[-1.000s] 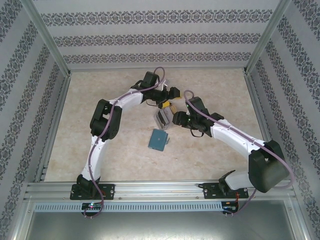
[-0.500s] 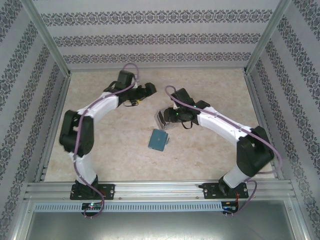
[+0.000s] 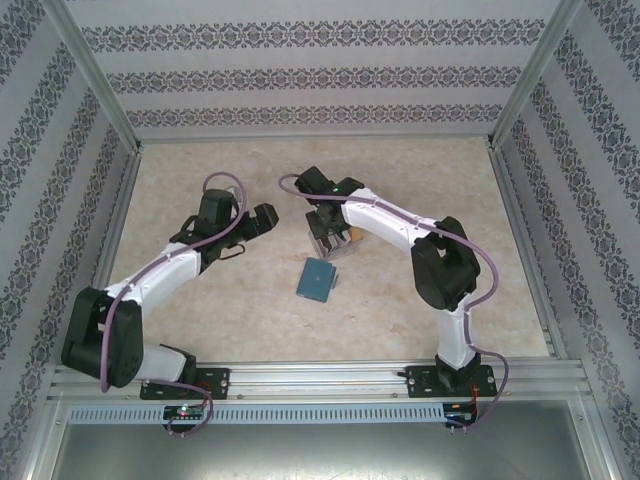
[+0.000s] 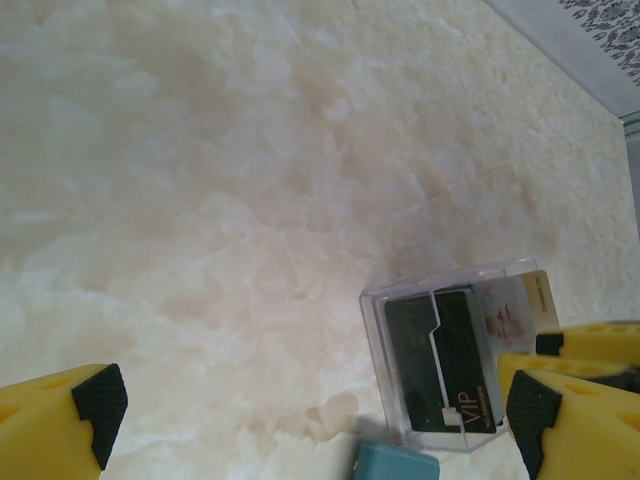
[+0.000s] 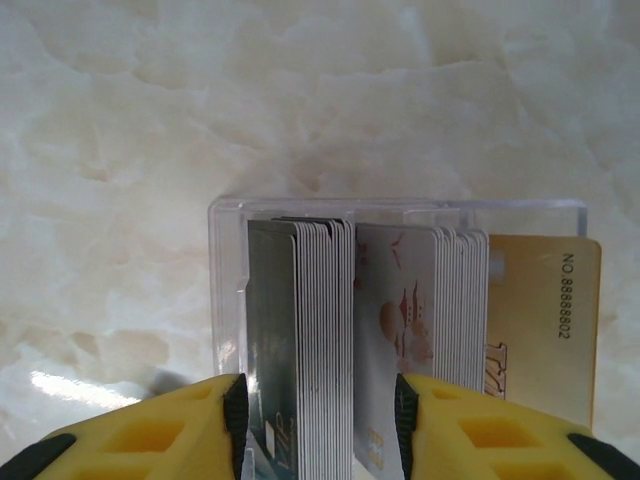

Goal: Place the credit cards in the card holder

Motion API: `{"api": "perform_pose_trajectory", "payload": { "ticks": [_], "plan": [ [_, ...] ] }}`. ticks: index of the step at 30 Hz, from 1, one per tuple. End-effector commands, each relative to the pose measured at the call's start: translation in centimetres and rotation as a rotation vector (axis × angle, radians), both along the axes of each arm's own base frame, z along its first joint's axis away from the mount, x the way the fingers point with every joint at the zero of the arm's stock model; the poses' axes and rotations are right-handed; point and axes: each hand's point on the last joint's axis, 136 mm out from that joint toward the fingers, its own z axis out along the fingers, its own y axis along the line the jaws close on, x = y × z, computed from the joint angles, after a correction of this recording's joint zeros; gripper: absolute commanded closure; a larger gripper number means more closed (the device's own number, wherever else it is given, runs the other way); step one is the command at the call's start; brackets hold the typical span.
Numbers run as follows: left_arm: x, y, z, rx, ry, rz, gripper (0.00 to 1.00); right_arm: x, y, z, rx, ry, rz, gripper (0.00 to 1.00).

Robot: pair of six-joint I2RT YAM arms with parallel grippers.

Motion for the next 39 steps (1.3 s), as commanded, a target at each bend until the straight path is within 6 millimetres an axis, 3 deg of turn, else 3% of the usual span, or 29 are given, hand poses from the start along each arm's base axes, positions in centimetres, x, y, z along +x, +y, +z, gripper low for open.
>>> {"api": "perform_pose_trajectory", "payload": {
  "ticks": [1,10,22,33,39],
  "plan": [
    [0.3,0.1,2.0,-0.021,-0.103,0.017,0.01,-0.1,-1.0,-0.4,-0.12,0.008,0.03,0.54],
    [-0.8,0.6,1.6,-0.012,-0.099,0.024,0.01,0.1,-0.3,-1.7,-0.185,0.014,0.069,0.54],
    [-1.2,1.1,1.8,-0.014,-0.095,0.053,0.01,0.6,-1.0,-3.0,-0.338,-0.045,0.075,0.52],
    [-1.1,1.1,1.6,-0.014,-0.086,0.051,0.01,1.4,-2.0,-0.7,-0.385,-0.149,0.047,0.52],
    [-1.0,0.8,1.3,-0.027,-0.071,0.046,0.01,1.3,-2.1,-0.5,-0.369,-0.148,0.042,0.56]
  ]
}}
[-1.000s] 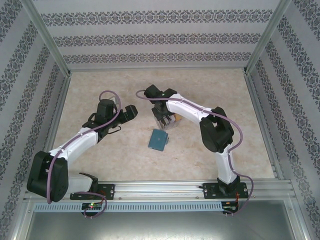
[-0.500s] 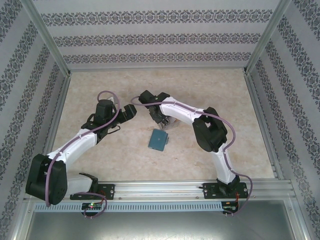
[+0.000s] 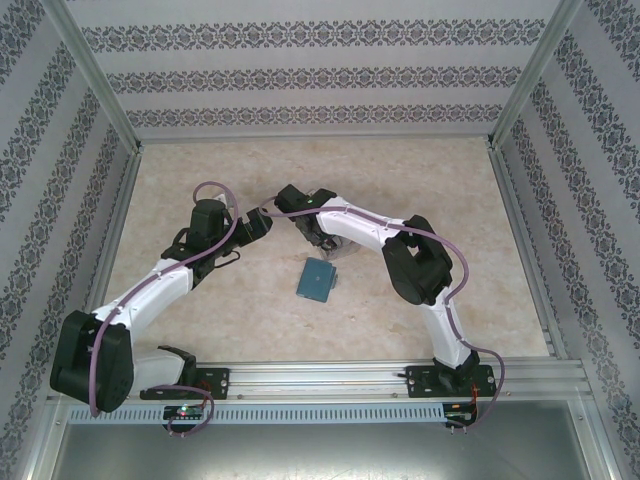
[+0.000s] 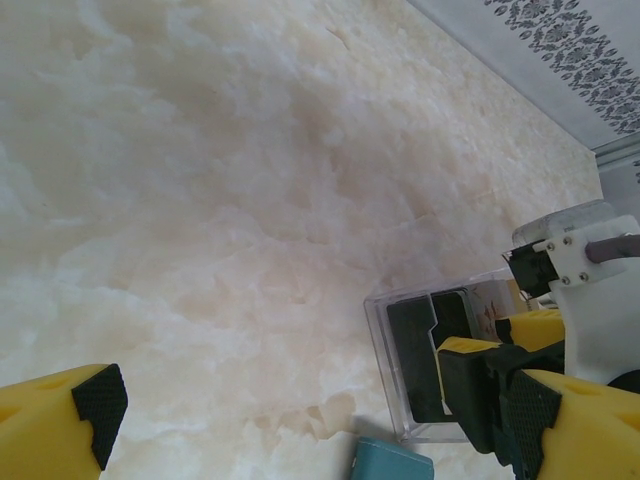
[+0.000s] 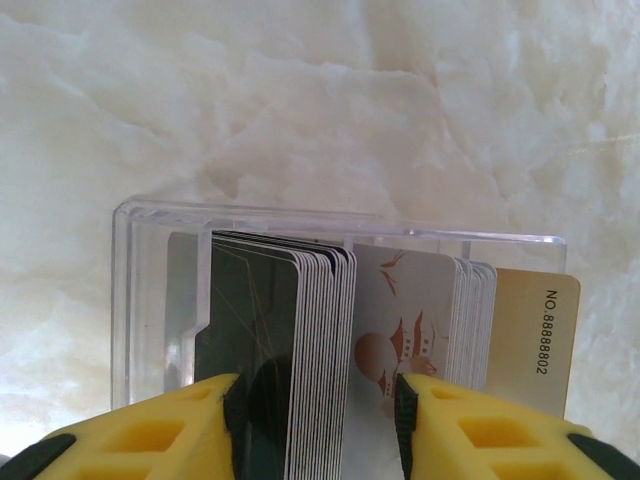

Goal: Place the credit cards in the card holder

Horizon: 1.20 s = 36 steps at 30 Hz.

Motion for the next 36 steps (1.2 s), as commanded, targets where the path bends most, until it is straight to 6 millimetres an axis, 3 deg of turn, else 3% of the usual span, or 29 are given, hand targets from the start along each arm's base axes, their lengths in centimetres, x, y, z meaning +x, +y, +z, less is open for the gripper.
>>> {"api": "perform_pose_trajectory", "payload": {
  "ticks": [1,11,20,36],
  "plan": [
    [0.21,-0.31,-0.06,-0.02,0.001,0.002,0.01,0.25,-0.86,2.19,-0.012,-0.054,-0.009,0.57],
    [0.32,-0.66,-0.3,-0.026,0.012,-0.011,0.01,0.19,-1.25,2.38,-0.01,-0.061,-0.018,0.59],
    [0.42,-0.84,-0.57,-0.032,0.025,-0.016,0.01,0.05,-1.17,2.18,-0.004,-0.051,-0.014,0.73],
    [0.53,-1.19,-0.61,-0.036,0.034,-0.034,0.01,0.14,-1.61,2.88,0.024,-0.063,-0.034,0.83]
  ]
}}
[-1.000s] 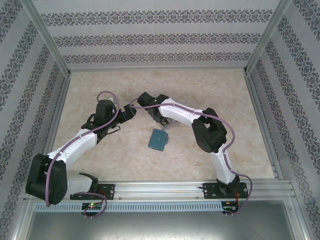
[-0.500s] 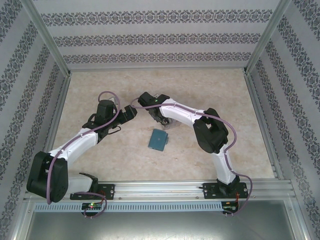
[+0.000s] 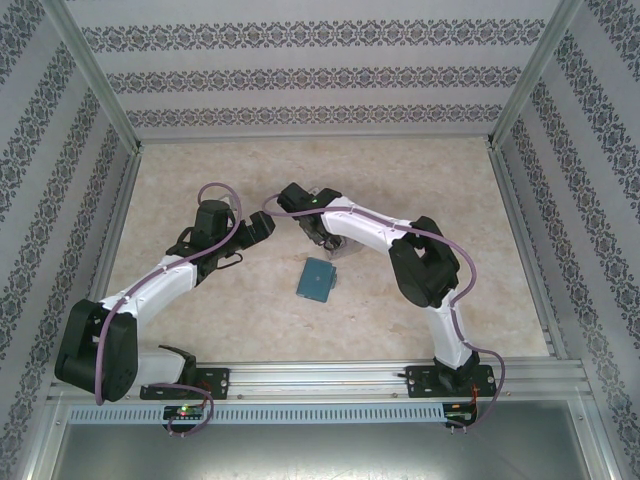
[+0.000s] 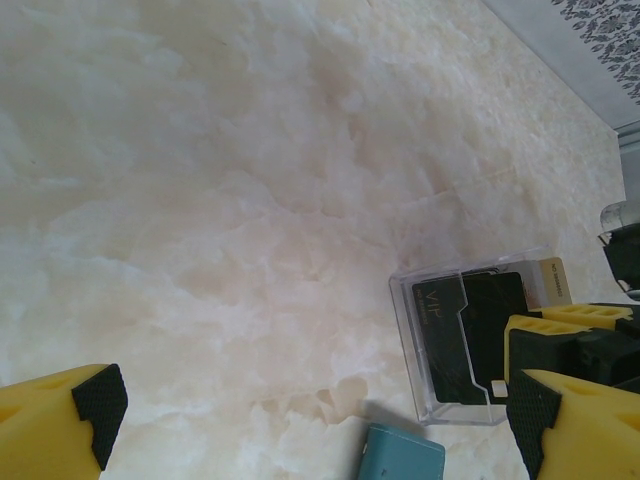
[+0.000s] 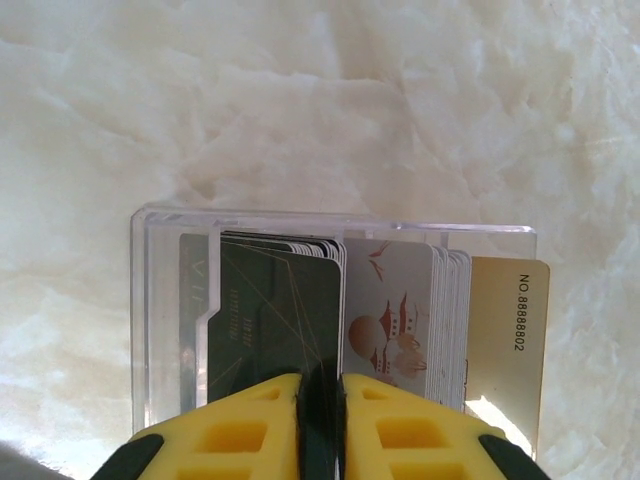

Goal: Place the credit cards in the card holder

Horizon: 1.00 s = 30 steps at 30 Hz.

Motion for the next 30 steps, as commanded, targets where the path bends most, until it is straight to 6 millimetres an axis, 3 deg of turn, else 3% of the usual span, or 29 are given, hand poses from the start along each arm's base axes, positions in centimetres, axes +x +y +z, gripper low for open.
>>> {"api": "perform_pose_trajectory", "payload": {
  "ticks": [1,10,13,19,25,30],
  "plan": [
    [0.6,-0.6,1.2,-0.02,-0.029,-0.018,0.01,0.1,-1.0,1.8,0.007,-0.034,-0.025,0.83],
    [0.7,-1.2,1.1,-0.034,-0.015,-0.043,0.01,-0.9,0.0,3.1,0.118,0.004,-0.022,0.95],
    [0.8,-1.6,1.1,-0.047,-0.011,-0.061,0.01,-1.9,1.2,4.3,0.238,0.022,-0.026,0.96],
    [1.1,-3.5,2.0,-0.106,-0.022,-0.149,0.01,-3.3,1.3,7.5,0.416,-0.005,-0.09,0.96],
    [1.3,-7.3,3.7,-0.275,-0.033,-0.313,0.02,-4.1,0.9,10.5,0.833,-0.023,-0.233,1.0],
    [1.0,-11.6,5.1,-0.432,-0.016,-0.481,0.09,-4.6,0.3,11.3,1.242,0.031,-0.37,0.99]
  ]
}}
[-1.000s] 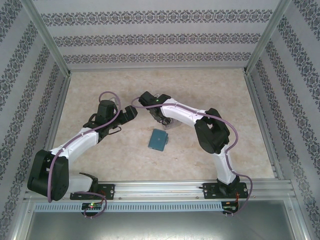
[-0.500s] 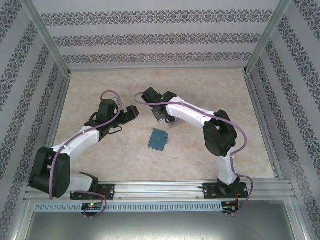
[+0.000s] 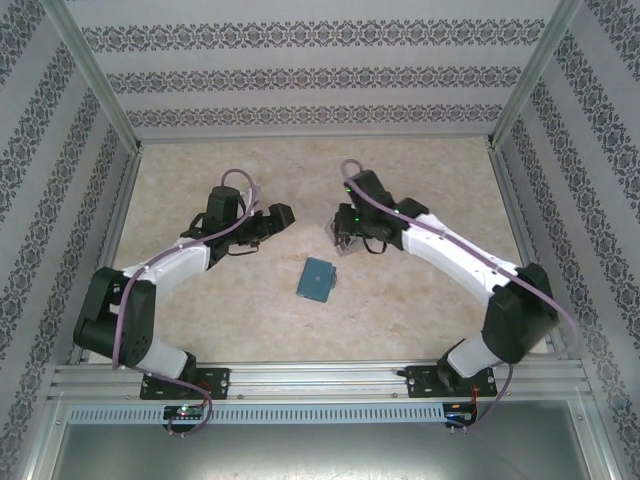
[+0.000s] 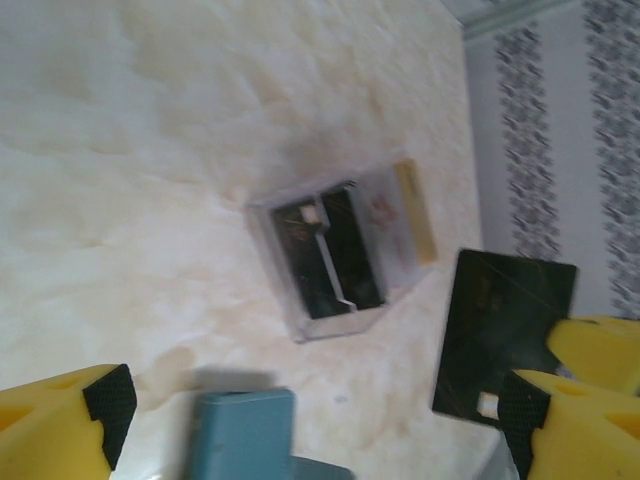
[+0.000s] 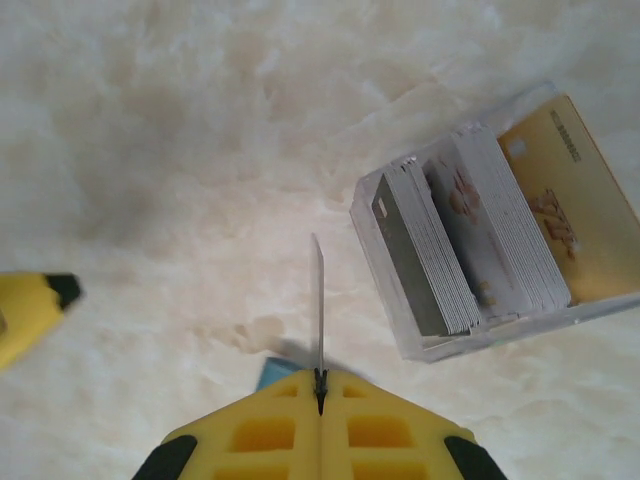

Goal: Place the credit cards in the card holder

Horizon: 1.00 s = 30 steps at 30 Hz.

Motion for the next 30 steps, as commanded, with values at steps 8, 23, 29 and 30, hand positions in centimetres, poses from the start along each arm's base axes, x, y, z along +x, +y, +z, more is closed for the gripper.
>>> {"api": "perform_pose_trajectory", "payload": {
  "ticks": [8,23,29,30],
  "plan": [
    [-0.4,-7.7,4.1,-0.317,-0.014,-0.284,0.17,-0.1,2.3,2.4,0.522,0.041,-0.024,0.98],
    [-0.7,-8.6,5.8,-0.374,-0.013,-0.368,0.63,0.7,2.4,2.6,0.658,0.082,0.01,0.96],
    [-0.8,-8.4,5.9,-0.351,-0.019,-0.357,0.85,1.2,2.3,2.2,0.687,0.103,0.026,0.92],
    [-0.7,-8.3,5.8,-0.347,-0.015,-0.348,0.91,1.3,2.2,2.3,0.691,0.102,0.027,0.91]
  ]
}}
